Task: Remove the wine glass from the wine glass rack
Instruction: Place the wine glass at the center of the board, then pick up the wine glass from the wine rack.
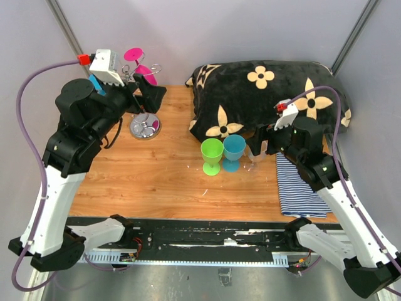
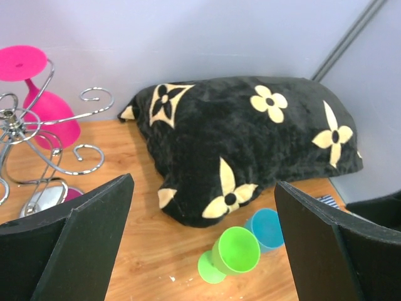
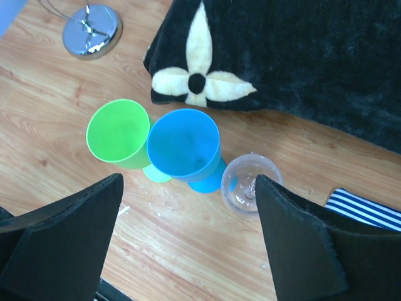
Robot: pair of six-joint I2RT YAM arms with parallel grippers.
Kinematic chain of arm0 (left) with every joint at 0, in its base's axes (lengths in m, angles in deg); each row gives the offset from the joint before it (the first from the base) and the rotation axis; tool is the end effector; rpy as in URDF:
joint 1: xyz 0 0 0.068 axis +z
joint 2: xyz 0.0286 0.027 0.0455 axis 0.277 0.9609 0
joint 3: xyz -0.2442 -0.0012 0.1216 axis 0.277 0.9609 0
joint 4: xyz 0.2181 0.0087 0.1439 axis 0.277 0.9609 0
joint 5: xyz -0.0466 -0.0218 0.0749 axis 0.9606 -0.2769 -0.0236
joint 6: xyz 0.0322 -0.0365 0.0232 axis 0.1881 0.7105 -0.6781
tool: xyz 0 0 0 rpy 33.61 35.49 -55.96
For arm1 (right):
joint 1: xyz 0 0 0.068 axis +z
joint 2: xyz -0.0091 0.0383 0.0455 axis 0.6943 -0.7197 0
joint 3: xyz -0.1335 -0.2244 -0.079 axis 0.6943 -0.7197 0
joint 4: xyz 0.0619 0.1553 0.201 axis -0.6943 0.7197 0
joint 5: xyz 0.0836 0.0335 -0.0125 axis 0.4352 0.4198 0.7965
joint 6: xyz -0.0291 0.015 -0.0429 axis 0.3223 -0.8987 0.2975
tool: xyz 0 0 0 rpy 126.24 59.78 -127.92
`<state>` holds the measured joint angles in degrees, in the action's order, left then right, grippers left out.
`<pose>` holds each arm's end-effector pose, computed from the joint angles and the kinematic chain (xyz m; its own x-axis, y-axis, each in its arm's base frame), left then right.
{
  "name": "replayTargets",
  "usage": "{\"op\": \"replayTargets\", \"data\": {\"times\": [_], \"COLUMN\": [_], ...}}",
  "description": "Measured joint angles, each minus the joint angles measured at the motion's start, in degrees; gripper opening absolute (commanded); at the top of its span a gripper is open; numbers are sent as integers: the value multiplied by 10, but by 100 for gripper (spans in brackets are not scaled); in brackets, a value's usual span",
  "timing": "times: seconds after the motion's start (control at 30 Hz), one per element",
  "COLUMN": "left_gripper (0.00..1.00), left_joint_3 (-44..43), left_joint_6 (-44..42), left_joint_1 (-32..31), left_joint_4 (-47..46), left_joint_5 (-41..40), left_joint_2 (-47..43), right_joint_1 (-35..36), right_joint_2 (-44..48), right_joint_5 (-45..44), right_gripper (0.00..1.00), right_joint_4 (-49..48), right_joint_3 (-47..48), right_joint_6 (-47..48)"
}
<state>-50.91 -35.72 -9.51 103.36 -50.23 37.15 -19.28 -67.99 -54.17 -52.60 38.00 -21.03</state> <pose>0.1660 -0.0775 0.5392 -0.1117 -0.2258 -0.9677 0.3688 0.8949 -0.2514 0.1717 0.0832 0.3877 -0.3363 0.0865 -0.9378 -0.4494 0.8604 0.2405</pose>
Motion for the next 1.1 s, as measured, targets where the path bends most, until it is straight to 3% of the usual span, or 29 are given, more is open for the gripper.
{"op": "replayTargets", "data": {"times": [0.4, 0.77, 1.1], "left_gripper": [100, 100, 99], "left_joint_3": [-17, -25, 92], "left_joint_6": [14, 70, 158], "left_joint_1": [184, 447, 544], "left_joint_4": [-10, -22, -99], "left_joint_5": [76, 198, 216], "left_joint_2": [8, 37, -2], "right_joint_1": [0, 0, 0], "right_joint_2": [7, -16, -19], "right_joint_5": [-65, -67, -79], "right_gripper": [94, 95, 95], "right_joint_4": [-95, -90, -88], "right_joint_3": [-20, -7, 15], "right_joint_6": [-46, -100, -83]}}
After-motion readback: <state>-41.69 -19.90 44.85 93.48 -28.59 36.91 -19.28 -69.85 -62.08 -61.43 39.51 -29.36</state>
